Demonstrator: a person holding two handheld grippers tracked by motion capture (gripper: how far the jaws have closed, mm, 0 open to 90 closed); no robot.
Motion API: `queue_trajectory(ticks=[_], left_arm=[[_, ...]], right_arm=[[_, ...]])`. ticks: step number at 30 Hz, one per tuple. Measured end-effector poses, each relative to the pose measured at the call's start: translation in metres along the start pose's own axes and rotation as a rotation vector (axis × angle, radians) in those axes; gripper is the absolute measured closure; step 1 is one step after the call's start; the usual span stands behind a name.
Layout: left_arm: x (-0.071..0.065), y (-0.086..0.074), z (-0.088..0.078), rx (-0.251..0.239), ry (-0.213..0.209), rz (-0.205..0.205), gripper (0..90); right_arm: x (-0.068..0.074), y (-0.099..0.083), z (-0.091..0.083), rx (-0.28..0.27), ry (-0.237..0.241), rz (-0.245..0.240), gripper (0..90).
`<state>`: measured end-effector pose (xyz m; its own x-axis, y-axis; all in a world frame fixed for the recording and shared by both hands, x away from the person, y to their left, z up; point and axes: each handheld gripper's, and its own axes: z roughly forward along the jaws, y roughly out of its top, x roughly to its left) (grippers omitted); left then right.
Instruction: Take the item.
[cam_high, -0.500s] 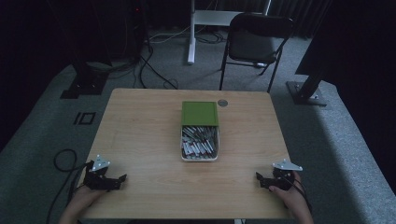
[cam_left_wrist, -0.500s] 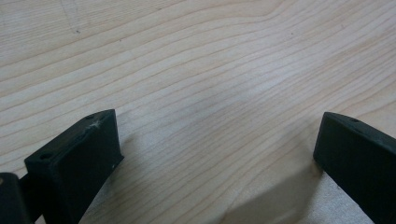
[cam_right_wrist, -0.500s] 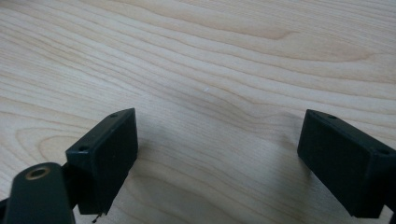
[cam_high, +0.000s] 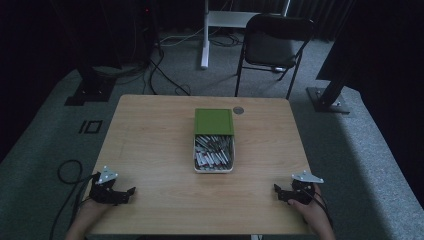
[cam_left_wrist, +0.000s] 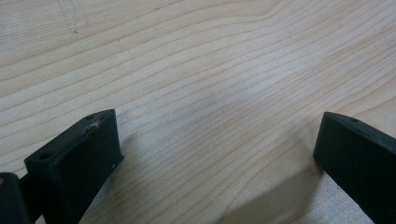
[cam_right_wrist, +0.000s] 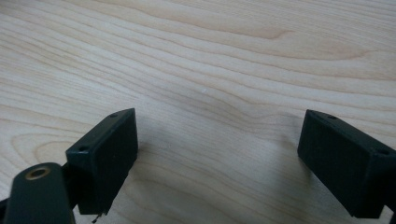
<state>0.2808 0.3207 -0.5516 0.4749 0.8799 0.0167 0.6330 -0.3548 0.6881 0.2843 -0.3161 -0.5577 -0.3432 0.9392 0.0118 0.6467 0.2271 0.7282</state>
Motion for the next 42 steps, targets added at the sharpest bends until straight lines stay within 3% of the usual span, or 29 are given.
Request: queue_trajectory(ticks=[22,28,42], left_arm=[[0.0,0.0,0.0,0.0,0.0,0.0,1.4],[0.0,0.0,0.0,0.0,0.0,0.0,1.4],[0.0,0.0,0.0,0.001,0.0,0.001,1.4]], right_arm=[[0.003,0.005,0.003,-0.004,-0.033,0.038,12.7],[0.006,0.017,-0.002,-0.033,-0.034,0.038,13.5],[0.019,0.05,-0.013,-0.099,-0.021,-0.009,15.1]])
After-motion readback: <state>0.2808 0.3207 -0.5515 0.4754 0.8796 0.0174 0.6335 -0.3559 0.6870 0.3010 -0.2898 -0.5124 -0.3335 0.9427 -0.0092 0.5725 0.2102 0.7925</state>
